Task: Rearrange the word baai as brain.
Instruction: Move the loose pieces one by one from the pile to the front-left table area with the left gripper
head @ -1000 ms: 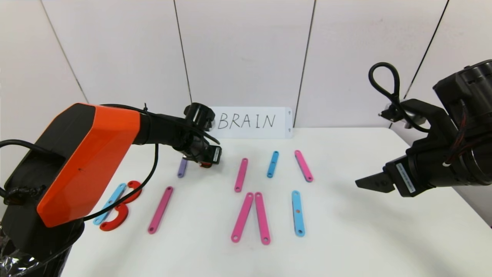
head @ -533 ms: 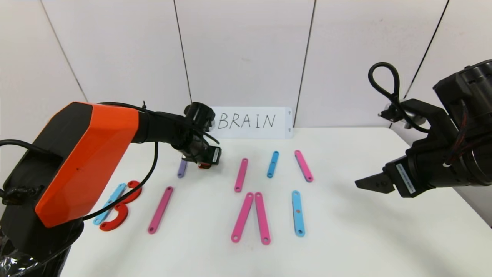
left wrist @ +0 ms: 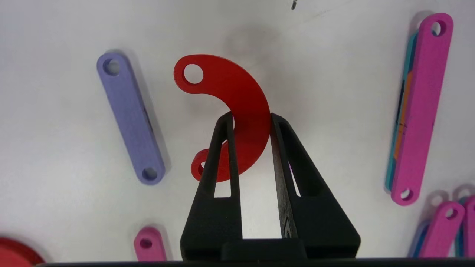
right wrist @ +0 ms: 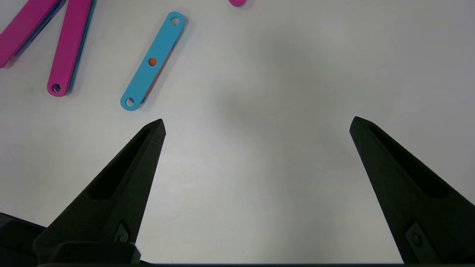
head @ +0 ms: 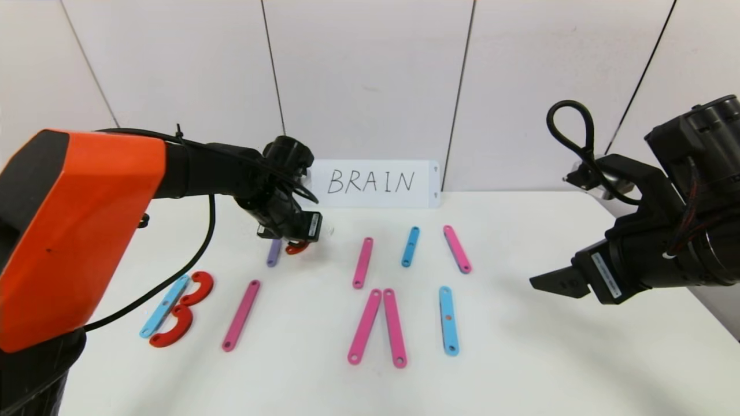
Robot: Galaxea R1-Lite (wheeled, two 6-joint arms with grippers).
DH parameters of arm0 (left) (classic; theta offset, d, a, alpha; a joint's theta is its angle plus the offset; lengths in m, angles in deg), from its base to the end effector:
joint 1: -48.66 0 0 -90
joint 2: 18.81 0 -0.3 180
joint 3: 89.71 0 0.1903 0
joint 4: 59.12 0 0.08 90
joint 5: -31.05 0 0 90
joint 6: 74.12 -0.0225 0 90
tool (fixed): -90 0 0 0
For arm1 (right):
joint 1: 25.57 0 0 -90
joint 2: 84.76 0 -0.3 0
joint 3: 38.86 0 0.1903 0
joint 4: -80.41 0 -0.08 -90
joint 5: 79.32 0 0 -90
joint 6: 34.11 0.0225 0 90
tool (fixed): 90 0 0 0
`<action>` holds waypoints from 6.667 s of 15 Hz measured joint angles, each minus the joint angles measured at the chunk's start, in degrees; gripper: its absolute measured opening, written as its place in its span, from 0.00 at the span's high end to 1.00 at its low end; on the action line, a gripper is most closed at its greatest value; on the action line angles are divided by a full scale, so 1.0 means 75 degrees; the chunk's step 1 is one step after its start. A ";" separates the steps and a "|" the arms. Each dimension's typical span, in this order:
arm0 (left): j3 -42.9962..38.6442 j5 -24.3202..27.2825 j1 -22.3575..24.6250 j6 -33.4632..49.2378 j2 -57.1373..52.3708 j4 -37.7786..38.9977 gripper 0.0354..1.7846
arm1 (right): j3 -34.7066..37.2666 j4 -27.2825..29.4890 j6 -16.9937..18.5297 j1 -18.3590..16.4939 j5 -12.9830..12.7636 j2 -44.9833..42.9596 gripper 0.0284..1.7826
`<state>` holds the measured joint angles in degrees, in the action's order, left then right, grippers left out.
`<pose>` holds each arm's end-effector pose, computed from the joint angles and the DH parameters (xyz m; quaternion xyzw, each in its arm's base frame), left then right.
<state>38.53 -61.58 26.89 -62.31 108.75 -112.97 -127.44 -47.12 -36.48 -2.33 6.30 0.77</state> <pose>0.4040 -0.1602 0.1580 0.0033 0.4504 -0.1029 0.8869 0.2150 0.0905 0.2314 -0.1183 0.4028 0.1572 0.8939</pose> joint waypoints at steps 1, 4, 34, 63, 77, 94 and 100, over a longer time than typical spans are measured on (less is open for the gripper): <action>-0.0166 -0.0020 -0.0029 0.0057 -0.0210 -0.0037 0.85 | 0.0010 -0.0003 -0.0003 0.0026 0.0000 -0.0018 0.02; -0.1014 -0.0075 -0.0125 0.0114 -0.0918 -0.0041 0.85 | 0.0044 0.0000 -0.0007 0.0106 -0.0007 -0.0063 0.02; -0.4767 -0.0876 -0.0587 0.1081 -0.2063 0.1572 0.85 | 0.0176 0.0000 -0.0008 0.0414 -0.0275 -0.0166 0.02; -0.4788 -0.0909 -0.0434 0.0961 -0.1921 0.1583 0.85 | 0.0216 -0.0011 -0.0007 0.0473 -0.0275 -0.0174 0.02; -0.4759 -0.0905 -0.0484 0.0912 -0.1903 0.1653 0.75 | 0.0234 -0.0011 -0.0007 0.0484 -0.0275 -0.0174 0.02; -0.4051 -0.0891 -0.0478 0.0676 -0.2212 0.1954 0.03 | 0.0293 -0.0011 -0.0021 0.0592 -0.0260 -0.0151 0.02; -0.2305 -0.0935 -0.0062 0.0696 -0.1274 0.1833 0.03 | 0.0293 -0.0021 -0.0021 0.0592 -0.0257 -0.0096 0.02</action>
<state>21.24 -68.59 26.43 -57.09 99.19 -99.21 -125.24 -47.28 -36.63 2.10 4.37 0.05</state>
